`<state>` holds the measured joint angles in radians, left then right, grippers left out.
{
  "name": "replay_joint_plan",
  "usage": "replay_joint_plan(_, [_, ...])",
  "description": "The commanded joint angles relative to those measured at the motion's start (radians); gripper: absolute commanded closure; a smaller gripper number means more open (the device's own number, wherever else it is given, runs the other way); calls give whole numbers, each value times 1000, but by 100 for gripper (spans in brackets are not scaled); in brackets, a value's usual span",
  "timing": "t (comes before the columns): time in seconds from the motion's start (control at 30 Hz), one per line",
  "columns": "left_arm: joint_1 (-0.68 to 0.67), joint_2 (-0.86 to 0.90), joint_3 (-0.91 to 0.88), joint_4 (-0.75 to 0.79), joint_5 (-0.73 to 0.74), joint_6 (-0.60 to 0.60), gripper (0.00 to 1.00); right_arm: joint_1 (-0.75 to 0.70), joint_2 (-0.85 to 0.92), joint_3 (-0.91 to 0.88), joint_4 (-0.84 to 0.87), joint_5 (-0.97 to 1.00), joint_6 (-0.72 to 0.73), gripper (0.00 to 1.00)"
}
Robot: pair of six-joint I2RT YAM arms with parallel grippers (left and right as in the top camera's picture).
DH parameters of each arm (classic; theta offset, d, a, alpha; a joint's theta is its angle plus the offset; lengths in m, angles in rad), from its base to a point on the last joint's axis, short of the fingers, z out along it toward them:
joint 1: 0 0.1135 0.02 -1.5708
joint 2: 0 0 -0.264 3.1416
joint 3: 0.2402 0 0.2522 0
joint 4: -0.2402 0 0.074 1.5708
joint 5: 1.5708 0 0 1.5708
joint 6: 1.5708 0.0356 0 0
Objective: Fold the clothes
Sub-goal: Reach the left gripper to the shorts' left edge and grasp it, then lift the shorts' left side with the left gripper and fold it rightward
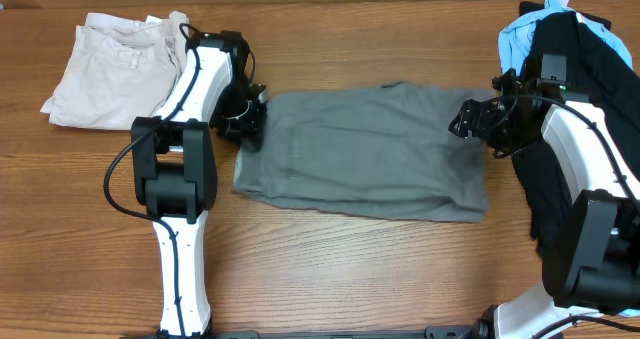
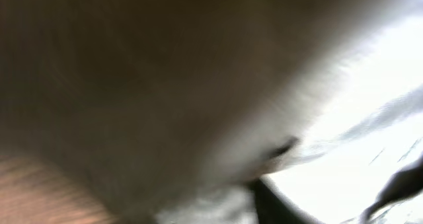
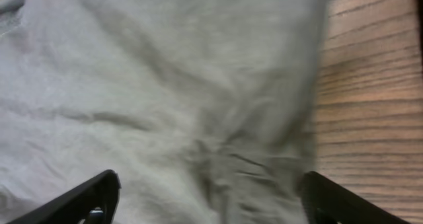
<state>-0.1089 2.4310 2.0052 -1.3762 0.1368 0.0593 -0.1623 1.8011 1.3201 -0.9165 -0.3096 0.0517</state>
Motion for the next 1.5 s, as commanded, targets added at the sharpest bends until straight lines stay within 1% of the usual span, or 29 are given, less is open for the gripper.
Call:
replay_joint_plan(0.0, [12, 68, -41, 9, -65, -145, 96, -3, -5, -5, 8, 2, -3, 15])
replay_joint_plan(0.13, [15, 65, -16, -23, -65, -144, 96, 0, -5, -5, 11, -23, 1, 26])
replay_joint_plan(0.23, [18, 60, 40, -75, -64, -142, 96, 16, -5, -5, 12, -67, 1, 41])
replay_joint_plan(0.27, [18, 58, 83, -110, -62, -141, 96, 29, -5, -5, 13, -80, 1, 49])
replay_joint_plan(0.33, [18, 58, 152, -162, -55, -134, 96, 52, -5, -6, 19, -94, 1, 60])
replay_joint_plan(0.43, [17, 58, 255, -235, -46, -134, 96, 83, -4, -6, 29, -96, 8, 89])
replay_joint_plan(0.47, [17, 58, 287, -258, -39, -134, 96, 93, -4, -8, 36, -96, 14, 96])
replay_joint_plan(0.57, [17, 58, 391, -315, -18, -135, 96, 119, -3, -29, 93, -96, 69, 96])
replay_joint_plan(0.7, [17, 26, 475, -314, 48, -136, 96, 140, -3, -81, 168, -95, 132, 96])
replay_joint_plan(0.87, [17, -35, 532, -314, 55, -142, 96, 142, -3, -138, 205, -96, 137, 96])
replay_joint_plan(1.13, [17, -153, 544, -314, 55, -142, 96, 142, -3, -202, 312, -94, 180, 96])
replay_joint_plan(1.47, [16, -234, 544, -314, 72, -173, 96, 150, 61, -203, 334, -105, 212, 96])
